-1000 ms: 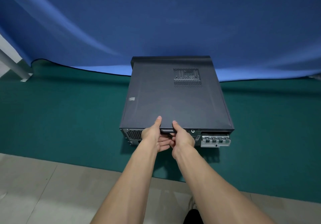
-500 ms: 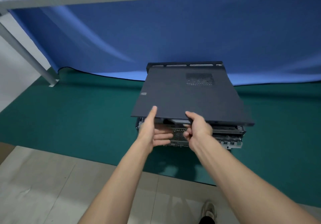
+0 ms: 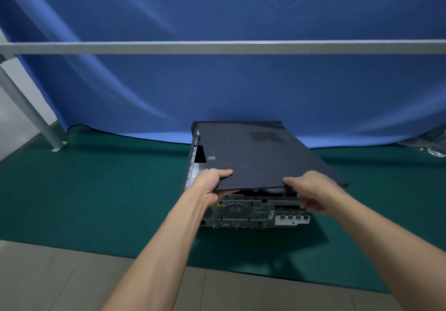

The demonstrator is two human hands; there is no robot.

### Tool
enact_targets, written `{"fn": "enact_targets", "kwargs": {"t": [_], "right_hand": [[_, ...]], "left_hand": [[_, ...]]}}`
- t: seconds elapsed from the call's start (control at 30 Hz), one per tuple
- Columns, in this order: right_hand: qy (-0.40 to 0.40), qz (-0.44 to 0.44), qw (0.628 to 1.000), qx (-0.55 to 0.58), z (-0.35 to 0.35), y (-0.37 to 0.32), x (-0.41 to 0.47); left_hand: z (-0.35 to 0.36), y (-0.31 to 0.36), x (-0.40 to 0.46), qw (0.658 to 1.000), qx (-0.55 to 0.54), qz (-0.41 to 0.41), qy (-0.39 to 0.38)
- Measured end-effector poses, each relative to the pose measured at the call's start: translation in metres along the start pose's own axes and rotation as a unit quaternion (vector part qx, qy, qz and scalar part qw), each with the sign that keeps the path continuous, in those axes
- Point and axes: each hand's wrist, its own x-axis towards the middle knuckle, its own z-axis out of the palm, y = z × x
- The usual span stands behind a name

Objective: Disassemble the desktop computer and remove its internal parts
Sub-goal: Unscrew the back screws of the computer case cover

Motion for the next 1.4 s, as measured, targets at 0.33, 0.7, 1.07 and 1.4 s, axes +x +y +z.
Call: {"fn": "enact_targets", "kwargs": {"t": [0.33, 0.7, 1.07, 1.4], "right_hand": [[0.239, -0.364, 0.892, -0.123, -0.045, -0.012, 0.023], [0.209, -0.439, 0.865, -0.123, -0.099, 0.026, 0.147], [0.100, -0.406, 0.908, -0.016, -0.115, 0.027, 0.248], [-0.022, -0.480, 0.870, -0.111, -0.084, 0.046, 0.254]], "left_hand": [[0.069, 0.029, -0.029, 0.957, 0.238, 0.163, -0.035], [0.195, -0.001, 0.044, 0.905, 0.383, 0.150, -0.107], [0.236, -0.033, 0.094, 0.912, 0.390, 0.064, -0.108], [0.223, -0.034, 0.121, 0.945, 0.322, 0.001, -0.058]]}}
